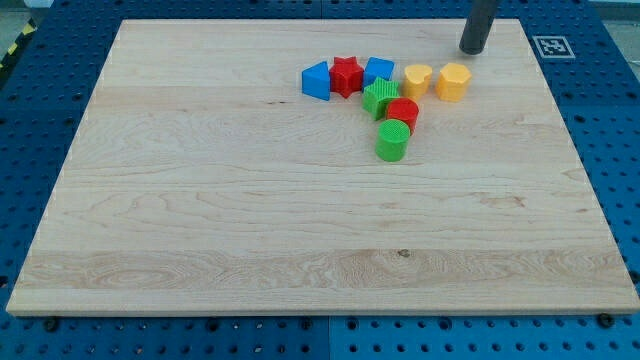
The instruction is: Separate yellow heart from the group of blocks
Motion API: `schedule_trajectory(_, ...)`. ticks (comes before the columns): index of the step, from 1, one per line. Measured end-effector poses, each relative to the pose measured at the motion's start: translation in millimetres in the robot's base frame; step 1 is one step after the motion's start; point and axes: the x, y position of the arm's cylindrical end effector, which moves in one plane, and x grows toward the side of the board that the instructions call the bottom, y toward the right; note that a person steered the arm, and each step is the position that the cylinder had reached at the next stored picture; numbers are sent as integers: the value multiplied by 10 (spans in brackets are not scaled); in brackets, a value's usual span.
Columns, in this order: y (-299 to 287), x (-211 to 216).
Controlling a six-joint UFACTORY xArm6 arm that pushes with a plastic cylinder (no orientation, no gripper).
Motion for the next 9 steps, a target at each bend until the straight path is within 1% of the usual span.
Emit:
schedule_trajectory(1, 0, 134)
schedule_trajectory(2, 0, 596)
schedule_trajectory(3, 0, 894)
schedule_trajectory(6, -49, 697)
schedule_trajectory(7, -378, 379)
schedule_trajectory(8, -770, 368)
schedule_trajectory(9, -875, 419)
